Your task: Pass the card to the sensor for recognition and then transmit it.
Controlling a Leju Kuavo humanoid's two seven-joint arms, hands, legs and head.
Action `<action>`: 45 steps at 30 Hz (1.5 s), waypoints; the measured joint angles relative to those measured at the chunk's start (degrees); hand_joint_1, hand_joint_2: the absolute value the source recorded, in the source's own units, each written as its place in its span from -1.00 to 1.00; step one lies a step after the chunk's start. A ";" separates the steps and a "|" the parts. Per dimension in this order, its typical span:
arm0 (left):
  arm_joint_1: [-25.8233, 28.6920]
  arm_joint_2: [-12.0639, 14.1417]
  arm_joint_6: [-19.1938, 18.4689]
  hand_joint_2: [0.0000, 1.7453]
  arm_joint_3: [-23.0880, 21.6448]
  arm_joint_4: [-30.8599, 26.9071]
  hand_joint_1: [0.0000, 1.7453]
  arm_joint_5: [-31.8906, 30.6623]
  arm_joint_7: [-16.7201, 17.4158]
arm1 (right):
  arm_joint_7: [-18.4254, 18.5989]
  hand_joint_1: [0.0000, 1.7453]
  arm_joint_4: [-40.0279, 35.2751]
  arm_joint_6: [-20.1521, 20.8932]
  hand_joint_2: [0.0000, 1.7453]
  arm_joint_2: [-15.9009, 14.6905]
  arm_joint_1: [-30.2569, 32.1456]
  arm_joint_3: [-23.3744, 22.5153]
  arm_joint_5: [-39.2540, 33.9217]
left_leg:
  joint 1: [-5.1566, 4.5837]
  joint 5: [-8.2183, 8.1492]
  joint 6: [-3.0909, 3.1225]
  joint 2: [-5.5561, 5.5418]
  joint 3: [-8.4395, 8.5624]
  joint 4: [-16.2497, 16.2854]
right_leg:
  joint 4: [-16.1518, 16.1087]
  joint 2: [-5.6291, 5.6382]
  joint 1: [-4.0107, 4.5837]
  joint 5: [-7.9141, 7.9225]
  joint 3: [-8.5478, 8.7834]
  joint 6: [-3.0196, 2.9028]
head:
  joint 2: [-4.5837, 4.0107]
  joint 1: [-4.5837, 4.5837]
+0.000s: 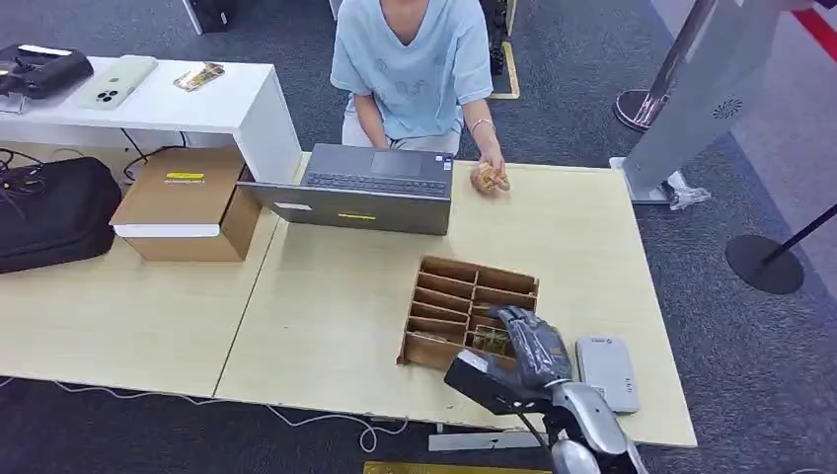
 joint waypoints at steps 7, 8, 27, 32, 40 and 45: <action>0.00 0.02 0.00 -1.00 0.02 0.00 -1.00 -0.20 0.00 | 0.39 0.64 0.96 -0.02 1.00 0.28 -0.26 0.07 0.37 | 0.00 0.00 0.00 -0.01 0.01 0.01 | 0.00 0.00 0.00 0.00 0.01 0.00 | 0.00 0.00; 0.00 0.02 0.00 -1.00 0.00 0.00 -1.00 -0.20 0.00 | 0.39 0.70 0.96 -0.04 1.00 0.28 -0.23 0.07 0.70 | 0.00 0.00 0.00 -0.01 0.01 0.01 | 0.00 0.00 0.00 0.00 0.00 0.00 | 0.00 0.00; 0.01 0.00 0.17 -1.00 0.00 0.00 -1.00 -0.37 0.00 | 0.00 0.96 -0.79 -1.86 1.00 0.28 1.20 -1.05 0.24 | 0.00 0.00 0.00 -0.01 0.01 0.01 | 0.00 -0.01 0.00 0.00 0.01 0.00 | 0.00 0.02; 0.01 0.02 0.20 -1.00 0.02 0.00 -1.00 -0.39 0.00 | -3.12 0.96 -2.53 -4.00 1.00 0.28 1.45 -2.53 -4.65 | -0.01 0.00 0.00 0.00 0.01 0.01 | -0.01 0.00 0.00 0.00 0.00 0.00 | 0.00 0.00; 0.01 0.02 0.35 -1.00 0.09 0.00 -1.00 -0.46 -0.55 | -7.43 0.92 -4.81 -5.55 1.00 0.28 1.72 -4.77 -11.85 | 0.00 0.00 0.00 0.00 0.02 0.01 | -0.01 0.01 0.00 0.00 0.00 0.00 | 0.00 0.00; 0.01 0.02 0.39 -1.00 0.09 0.00 -1.00 -0.96 -0.66 | -8.83 0.94 -6.16 -5.84 1.00 0.28 2.36 -5.53 -14.34 | 0.00 0.00 0.00 0.00 0.01 0.01 | 0.00 0.01 0.00 0.00 -0.01 0.00 | 0.00 0.00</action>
